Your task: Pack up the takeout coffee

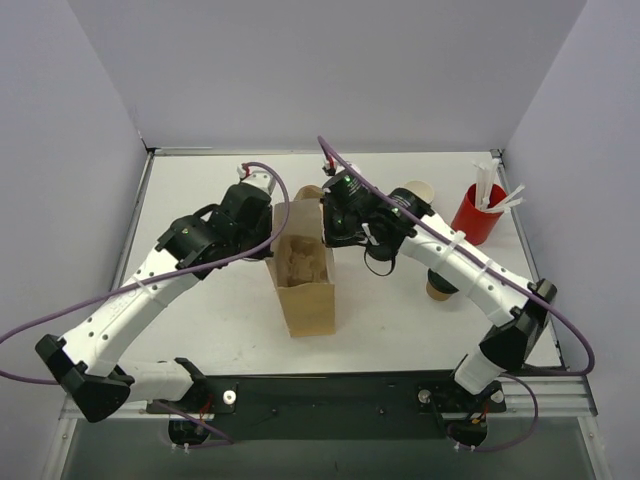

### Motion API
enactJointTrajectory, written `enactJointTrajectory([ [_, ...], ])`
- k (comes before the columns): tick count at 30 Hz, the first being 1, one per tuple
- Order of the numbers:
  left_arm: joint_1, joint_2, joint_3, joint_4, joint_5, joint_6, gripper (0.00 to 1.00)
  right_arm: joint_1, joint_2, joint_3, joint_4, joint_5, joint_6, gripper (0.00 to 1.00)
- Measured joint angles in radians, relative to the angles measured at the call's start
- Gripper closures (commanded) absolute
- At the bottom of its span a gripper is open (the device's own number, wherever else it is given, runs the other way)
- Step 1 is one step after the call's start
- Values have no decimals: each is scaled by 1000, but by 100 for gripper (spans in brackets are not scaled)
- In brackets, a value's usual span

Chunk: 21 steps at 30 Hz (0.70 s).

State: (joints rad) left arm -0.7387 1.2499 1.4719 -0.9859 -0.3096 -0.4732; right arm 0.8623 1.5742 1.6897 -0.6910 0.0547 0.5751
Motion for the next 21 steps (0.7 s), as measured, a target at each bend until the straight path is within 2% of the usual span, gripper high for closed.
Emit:
enactJointTrajectory([
  [5,6,34,-53,40,3,-14,100,-13,84,-16,-13,-11,-2,100],
  [17,5,34,62,-16,2,-13,100,-11,55,77,-88,20,-31,100],
  [18,5,34,62,-19,2,-13,100,-11,53,77,-91,20,-31,96],
  [19,5,34,62,-21,2,-13,100,-11,53,77,-93,20,-32,77],
  [21,5,34,60,-22,3,-13,100,-11,53,77,-98,18,-34,59],
])
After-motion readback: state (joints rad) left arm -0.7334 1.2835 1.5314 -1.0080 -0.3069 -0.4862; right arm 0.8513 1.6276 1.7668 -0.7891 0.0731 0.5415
